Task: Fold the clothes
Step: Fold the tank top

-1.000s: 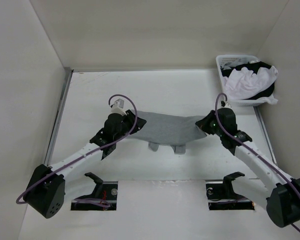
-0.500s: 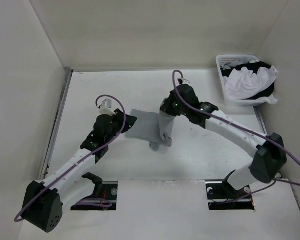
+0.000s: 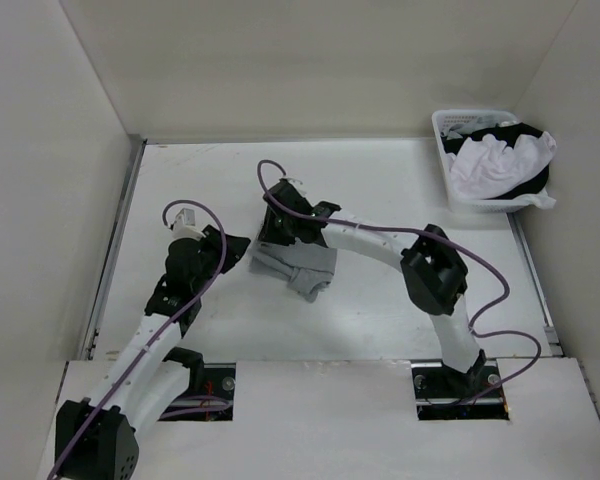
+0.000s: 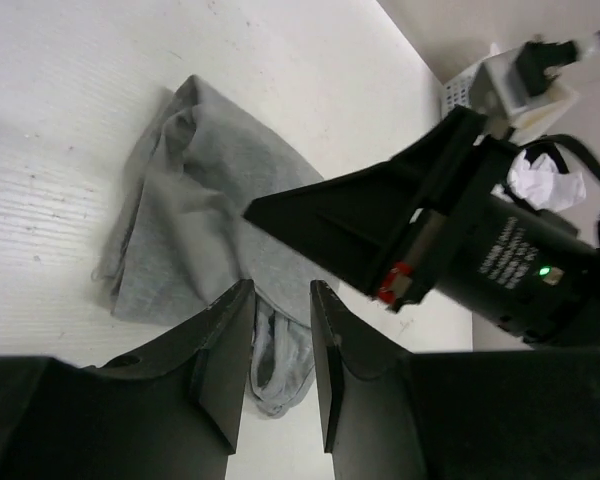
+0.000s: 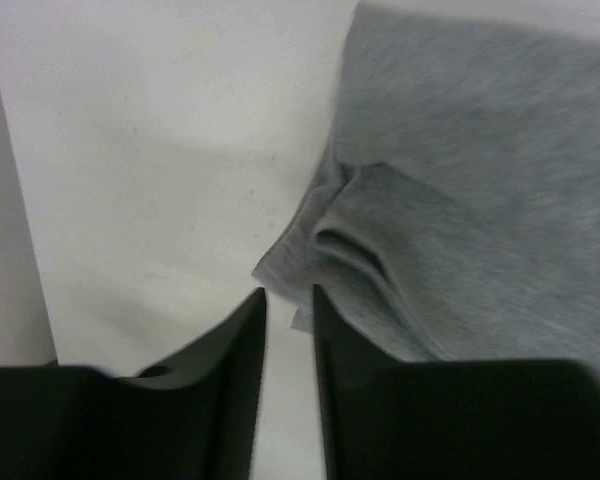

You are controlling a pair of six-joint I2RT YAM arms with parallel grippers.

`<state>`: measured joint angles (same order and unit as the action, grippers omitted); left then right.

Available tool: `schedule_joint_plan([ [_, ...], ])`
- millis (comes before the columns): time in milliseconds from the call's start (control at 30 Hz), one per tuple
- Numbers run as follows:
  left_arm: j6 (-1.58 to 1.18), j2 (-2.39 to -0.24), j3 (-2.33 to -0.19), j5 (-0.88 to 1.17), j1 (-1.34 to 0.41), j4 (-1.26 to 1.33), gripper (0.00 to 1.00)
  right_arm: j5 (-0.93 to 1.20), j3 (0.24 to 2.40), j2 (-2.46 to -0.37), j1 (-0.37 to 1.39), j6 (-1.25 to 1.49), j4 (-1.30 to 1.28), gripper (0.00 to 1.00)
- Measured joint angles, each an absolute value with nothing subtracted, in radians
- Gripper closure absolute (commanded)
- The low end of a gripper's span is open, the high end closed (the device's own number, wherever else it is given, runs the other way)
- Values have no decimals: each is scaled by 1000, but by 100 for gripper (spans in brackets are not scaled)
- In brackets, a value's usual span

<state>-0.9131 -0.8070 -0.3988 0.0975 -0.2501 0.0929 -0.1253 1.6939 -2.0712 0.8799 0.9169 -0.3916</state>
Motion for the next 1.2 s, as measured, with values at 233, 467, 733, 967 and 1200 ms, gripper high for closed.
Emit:
schedule_joint_plan([
  [233, -913, -749, -397, 51, -264, 61, 68, -74, 1577, -1980, 923, 933, -289, 44],
  [467, -867, -960, -435, -52, -434, 61, 65, -54, 1293, -1702, 808, 866, -165, 96],
  [733, -813, -1132, -466, -208, -528, 92, 67, 2, 1288, -1835, 730, 704, -147, 92],
  [967, -795, -1207, -480, -285, -553, 138, 66, 62, 1422, -1985, 723, 623, -162, 65],
  [1200, -788, -1339, -491, -279, -461, 188, 68, 108, 1598, -2089, 690, 605, -191, 81],
])
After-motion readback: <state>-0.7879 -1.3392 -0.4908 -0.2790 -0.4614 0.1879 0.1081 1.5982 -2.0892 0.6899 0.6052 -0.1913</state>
